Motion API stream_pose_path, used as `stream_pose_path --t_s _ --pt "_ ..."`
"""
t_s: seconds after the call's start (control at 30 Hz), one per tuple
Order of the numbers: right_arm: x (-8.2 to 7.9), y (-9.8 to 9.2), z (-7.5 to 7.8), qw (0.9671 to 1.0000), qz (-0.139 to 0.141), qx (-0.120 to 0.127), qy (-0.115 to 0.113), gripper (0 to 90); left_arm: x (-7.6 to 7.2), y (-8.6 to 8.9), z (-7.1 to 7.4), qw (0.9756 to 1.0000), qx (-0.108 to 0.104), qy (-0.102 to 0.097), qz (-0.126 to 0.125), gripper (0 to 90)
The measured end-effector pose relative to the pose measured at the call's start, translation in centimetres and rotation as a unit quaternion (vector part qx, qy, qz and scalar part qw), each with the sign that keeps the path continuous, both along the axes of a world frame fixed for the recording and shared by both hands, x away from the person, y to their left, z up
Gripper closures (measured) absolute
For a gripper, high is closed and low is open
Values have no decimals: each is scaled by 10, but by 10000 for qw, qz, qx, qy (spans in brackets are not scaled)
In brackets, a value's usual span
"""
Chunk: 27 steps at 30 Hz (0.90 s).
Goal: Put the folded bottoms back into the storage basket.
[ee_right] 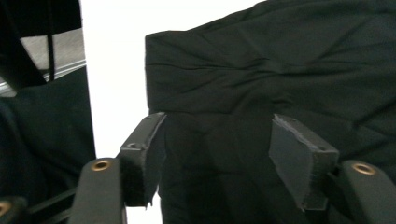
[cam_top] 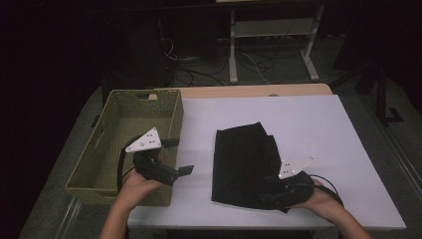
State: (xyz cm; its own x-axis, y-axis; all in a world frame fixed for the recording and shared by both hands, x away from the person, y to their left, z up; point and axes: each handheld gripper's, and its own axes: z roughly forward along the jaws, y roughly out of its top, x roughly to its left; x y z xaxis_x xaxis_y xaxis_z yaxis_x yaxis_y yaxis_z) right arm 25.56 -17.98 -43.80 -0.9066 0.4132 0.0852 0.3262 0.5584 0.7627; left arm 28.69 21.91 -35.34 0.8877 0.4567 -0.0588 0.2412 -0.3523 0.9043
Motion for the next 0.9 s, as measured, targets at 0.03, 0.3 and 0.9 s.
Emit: stream_pose_path --t_s 0.03,0.3,0.9 --pt "0 -5 0 9999 -117 30 -17 333 0 0 0 10000 1 2 2 2" --pt "-3 -24 0 9984 -541 175 -38 168 0 0 0 10000 5 0 1 3" --pt "-14 -56 -20 9935 -1141 8 22 0 2 -3 1 9999 114 25 119 3"
